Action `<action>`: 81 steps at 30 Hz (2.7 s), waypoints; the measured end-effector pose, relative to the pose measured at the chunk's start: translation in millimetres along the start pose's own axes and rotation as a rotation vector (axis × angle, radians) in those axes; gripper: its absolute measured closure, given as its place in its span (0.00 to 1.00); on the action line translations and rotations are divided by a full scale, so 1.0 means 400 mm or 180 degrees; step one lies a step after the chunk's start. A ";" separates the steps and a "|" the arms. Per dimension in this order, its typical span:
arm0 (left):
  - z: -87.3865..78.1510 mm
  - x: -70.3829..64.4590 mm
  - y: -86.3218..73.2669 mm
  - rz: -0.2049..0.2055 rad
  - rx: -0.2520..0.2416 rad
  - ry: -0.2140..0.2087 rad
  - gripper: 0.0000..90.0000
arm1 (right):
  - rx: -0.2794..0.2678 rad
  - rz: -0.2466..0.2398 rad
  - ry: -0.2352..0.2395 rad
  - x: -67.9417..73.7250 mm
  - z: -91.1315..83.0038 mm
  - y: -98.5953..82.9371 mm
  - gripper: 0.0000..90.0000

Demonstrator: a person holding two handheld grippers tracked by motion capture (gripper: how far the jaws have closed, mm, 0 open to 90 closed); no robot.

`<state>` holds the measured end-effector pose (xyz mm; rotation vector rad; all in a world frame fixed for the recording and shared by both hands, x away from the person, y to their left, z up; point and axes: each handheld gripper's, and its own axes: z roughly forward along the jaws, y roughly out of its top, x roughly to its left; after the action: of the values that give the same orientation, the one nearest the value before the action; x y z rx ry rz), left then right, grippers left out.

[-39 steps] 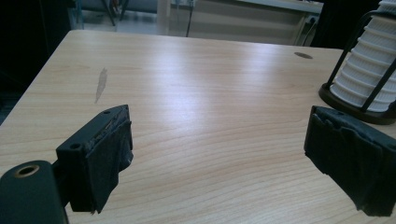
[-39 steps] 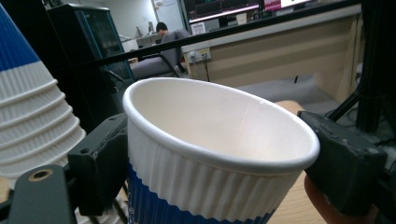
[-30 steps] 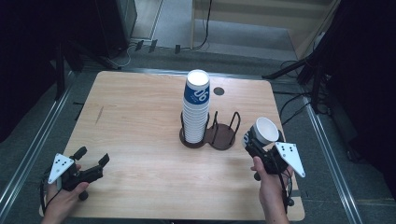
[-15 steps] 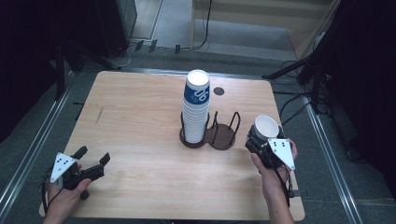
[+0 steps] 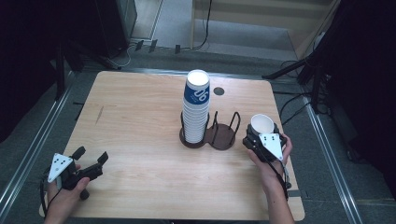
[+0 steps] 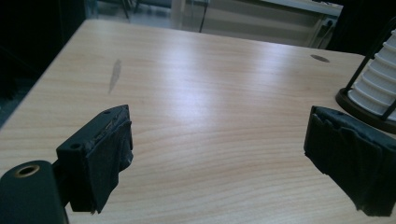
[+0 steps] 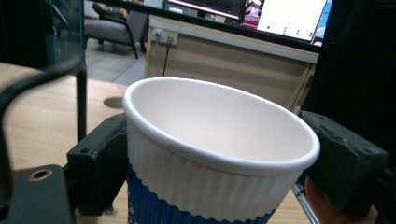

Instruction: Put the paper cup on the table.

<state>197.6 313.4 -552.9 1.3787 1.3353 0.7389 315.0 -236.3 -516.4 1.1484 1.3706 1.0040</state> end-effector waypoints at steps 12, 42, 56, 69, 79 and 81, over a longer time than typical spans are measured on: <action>0.000 -0.002 0.000 0.0013 0.0021 0.0029 0.10 | 0.0171 -0.0017 -0.0041 -0.014 0.047 -0.030 0.16; -0.002 -0.002 -0.001 0.0016 0.0021 0.0035 0.10 | 0.0351 0.0093 -0.0110 -0.017 0.075 -0.053 0.14; 0.000 -0.001 0.001 -0.0009 0.0058 0.0026 0.10 | 0.0554 0.0327 0.0141 -0.040 0.065 -0.041 0.00; 0.001 -0.001 0.001 -0.0001 0.0070 0.0023 0.10 | 0.0481 0.0503 0.0289 -0.046 0.031 0.011 0.00; 0.001 -0.002 0.001 0.0013 0.0056 0.0023 0.10 | 0.0397 0.0529 0.0293 -0.045 -0.001 0.047 0.00; 0.001 -0.002 0.001 0.0008 0.0053 0.0025 0.10 | 0.0385 0.0558 0.0308 -0.048 -0.008 0.050 0.00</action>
<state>197.8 312.6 -552.5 1.3923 1.3488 0.7372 314.2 -251.1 -492.7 1.3434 1.4421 1.1262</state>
